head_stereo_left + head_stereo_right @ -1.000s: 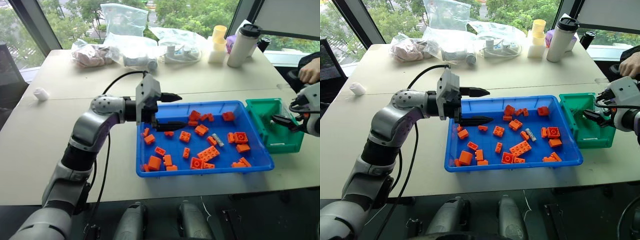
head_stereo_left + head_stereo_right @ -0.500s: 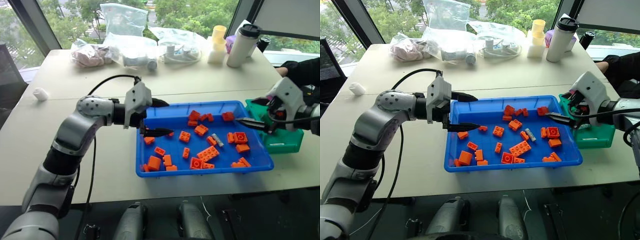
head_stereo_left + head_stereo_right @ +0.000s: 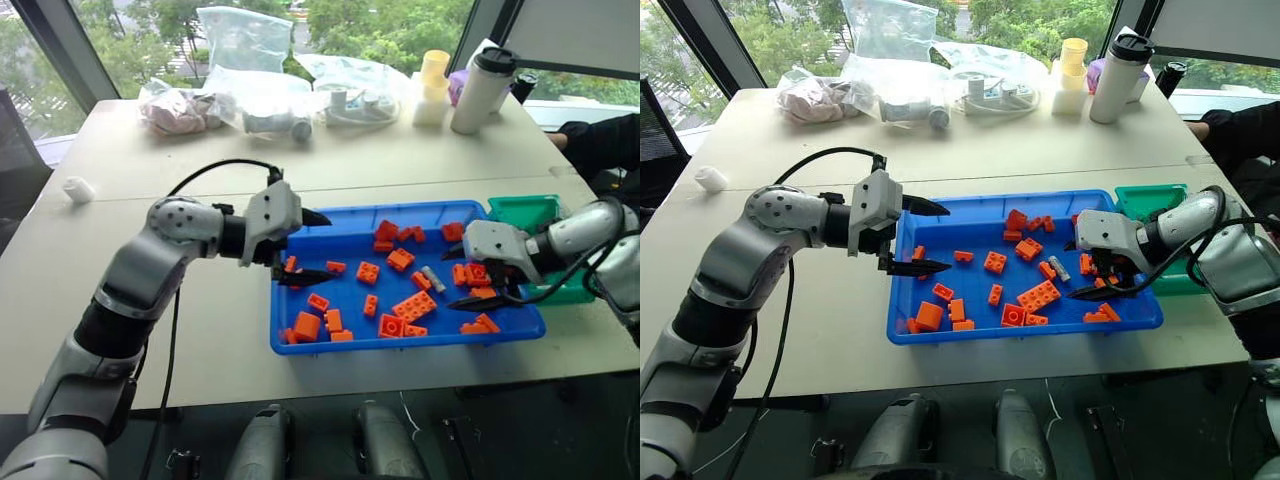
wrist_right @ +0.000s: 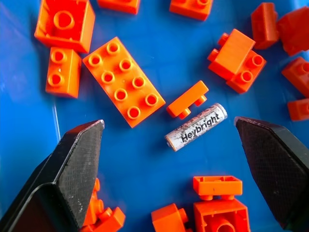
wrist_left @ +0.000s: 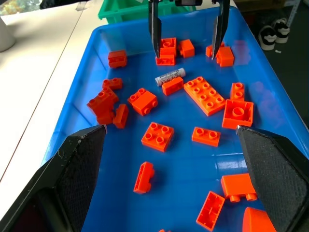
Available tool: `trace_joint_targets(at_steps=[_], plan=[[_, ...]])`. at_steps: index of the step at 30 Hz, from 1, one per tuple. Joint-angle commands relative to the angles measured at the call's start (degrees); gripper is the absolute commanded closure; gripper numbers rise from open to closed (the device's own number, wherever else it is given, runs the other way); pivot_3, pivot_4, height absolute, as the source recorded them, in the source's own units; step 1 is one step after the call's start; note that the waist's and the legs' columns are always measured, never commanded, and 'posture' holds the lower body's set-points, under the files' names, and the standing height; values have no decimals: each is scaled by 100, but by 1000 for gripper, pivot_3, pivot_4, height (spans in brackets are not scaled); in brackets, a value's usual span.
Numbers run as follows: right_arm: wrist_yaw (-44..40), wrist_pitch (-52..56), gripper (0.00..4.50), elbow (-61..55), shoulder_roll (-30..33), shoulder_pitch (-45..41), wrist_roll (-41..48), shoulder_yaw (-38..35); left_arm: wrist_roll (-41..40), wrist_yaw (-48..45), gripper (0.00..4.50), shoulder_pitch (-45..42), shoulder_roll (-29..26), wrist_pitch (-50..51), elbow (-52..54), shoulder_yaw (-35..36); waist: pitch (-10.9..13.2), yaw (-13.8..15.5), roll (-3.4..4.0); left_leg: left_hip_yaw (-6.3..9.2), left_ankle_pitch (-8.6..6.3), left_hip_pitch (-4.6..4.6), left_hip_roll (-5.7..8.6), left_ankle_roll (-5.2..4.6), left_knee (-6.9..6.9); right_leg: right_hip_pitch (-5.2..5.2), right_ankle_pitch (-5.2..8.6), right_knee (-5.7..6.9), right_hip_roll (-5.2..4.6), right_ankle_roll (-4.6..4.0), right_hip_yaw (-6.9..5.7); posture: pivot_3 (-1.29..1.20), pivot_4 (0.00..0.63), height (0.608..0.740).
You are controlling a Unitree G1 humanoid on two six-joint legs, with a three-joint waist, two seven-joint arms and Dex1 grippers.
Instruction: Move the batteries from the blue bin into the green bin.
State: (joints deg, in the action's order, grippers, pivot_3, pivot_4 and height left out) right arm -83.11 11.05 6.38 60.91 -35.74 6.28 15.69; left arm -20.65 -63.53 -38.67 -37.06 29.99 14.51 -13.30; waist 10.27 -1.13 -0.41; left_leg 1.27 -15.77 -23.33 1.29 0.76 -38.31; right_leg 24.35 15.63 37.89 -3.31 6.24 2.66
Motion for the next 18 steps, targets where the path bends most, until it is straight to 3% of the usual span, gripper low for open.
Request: trace_joint_targets(at_steps=[1, 9, 17, 18], plan=[[-291, -931, 18, 830, -351, -539, -431, 276, -54, 130, 0, 6, -8, 88, 287, 143, 0, 5, 0, 0, 0, 0, -1, 0, 0, 0, 0, 0, 1, 0, 0, 0, 150, 740], [-810, -2549, 18, 2546, -889, -1342, -1163, 786, -99, 377, 0, 264, -88, 313, 645, 282, 1, 43, 0, 1, 0, -2, 3, 1, 0, 2, 0, 0, -6, 0, -1, 0, 150, 740], [-939, -3406, 18, 3635, -1210, -1860, -1463, 1037, -146, 618, 0, 396, -76, 440, 843, 319, 0, 11, 0, 2, 2, 0, 1, 3, 2, 2, 0, 1, -4, 0, -1, 0, 150, 740], [-939, -3471, 259, 3703, -1241, -1878, -1456, 1054, -150, 637, 0, 405, -77, 448, 852, 319, 0, 11, 0, 2, 2, 0, 1, 4, 2, 2, 0, 1, -5, 0, -1, 0, 150, 740]])
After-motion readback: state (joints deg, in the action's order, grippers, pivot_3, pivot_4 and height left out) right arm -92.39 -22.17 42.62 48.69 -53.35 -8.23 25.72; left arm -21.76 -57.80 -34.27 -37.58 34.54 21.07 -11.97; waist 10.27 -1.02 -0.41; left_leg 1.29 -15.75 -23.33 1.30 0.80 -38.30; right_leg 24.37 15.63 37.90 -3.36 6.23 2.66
